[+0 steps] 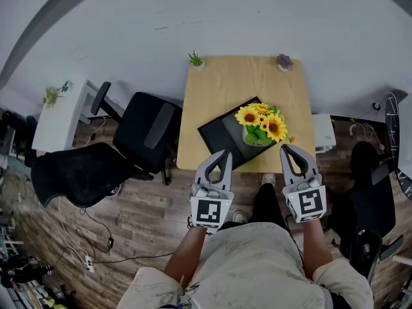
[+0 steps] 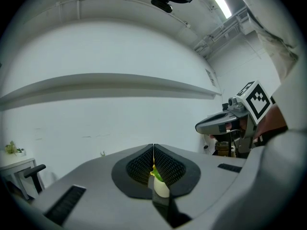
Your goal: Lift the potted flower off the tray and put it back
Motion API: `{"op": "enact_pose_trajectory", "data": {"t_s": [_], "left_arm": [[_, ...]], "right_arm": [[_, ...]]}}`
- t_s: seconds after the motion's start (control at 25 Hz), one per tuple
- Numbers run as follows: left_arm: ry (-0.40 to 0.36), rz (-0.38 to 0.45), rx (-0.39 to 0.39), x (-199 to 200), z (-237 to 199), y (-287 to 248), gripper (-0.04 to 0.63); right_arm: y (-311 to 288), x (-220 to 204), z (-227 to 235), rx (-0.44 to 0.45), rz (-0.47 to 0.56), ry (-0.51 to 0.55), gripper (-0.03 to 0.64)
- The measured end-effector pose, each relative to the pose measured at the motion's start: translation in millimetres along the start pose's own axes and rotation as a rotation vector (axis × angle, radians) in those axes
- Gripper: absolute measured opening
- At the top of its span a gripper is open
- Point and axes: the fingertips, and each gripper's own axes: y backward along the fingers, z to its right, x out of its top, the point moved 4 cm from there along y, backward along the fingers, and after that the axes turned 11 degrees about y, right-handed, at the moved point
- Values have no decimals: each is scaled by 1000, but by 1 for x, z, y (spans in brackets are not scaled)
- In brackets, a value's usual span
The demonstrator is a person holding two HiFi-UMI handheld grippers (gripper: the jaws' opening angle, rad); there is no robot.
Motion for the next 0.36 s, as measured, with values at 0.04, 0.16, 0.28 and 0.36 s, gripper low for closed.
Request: {"op": "enact_pose_trajectory", "data": {"t_s": [0.04,0.16,0.28,0.36], "left_arm": [[-8,11,-2,2,0,0,6],[-12,19,-3,3,-1,1,6],[-1,10,0,2,-1,2,6],[6,6,1,1,-1,3,6]], "right_arm": [[0,1,0,0,5,0,23],[1,1,-2,1,1,10,23],[2,-1,-2,-2,-7,12,23],[2,-1,-2,-4,-11,10,23]]}}
